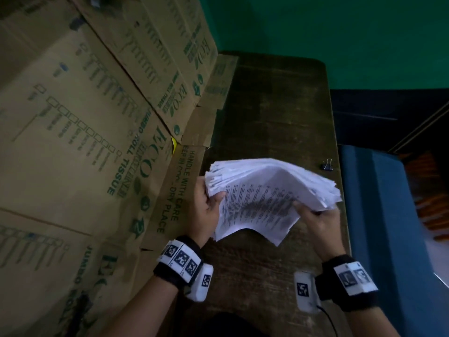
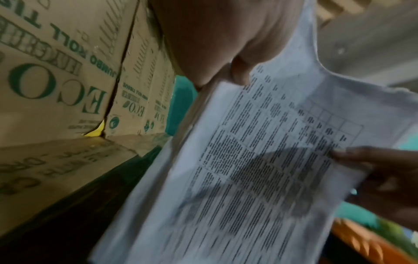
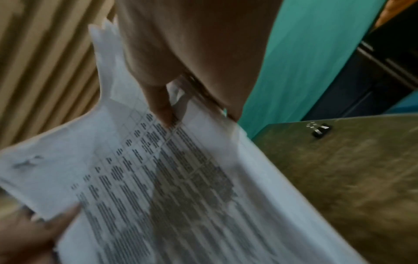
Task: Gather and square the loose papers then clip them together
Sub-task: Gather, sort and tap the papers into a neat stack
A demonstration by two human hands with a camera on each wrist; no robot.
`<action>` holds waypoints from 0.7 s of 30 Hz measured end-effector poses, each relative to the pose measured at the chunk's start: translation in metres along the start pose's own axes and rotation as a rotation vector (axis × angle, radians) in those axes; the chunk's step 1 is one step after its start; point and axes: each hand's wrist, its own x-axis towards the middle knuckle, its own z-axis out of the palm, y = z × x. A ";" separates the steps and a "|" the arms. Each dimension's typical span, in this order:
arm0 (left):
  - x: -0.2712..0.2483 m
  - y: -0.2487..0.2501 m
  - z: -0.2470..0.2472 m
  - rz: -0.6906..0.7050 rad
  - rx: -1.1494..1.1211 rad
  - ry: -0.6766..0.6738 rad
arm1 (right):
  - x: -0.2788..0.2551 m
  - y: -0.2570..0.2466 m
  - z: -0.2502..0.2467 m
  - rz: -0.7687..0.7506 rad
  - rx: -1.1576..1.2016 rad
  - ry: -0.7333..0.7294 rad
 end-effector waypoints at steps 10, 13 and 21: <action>0.012 -0.021 -0.006 -0.171 0.157 -0.038 | -0.005 0.027 0.012 0.206 -0.063 -0.090; 0.003 -0.042 -0.016 -0.453 0.000 -0.131 | -0.010 0.050 0.001 0.332 -0.057 -0.109; -0.042 -0.098 0.005 -0.906 -0.190 -0.065 | -0.040 0.131 0.008 0.664 -0.204 -0.207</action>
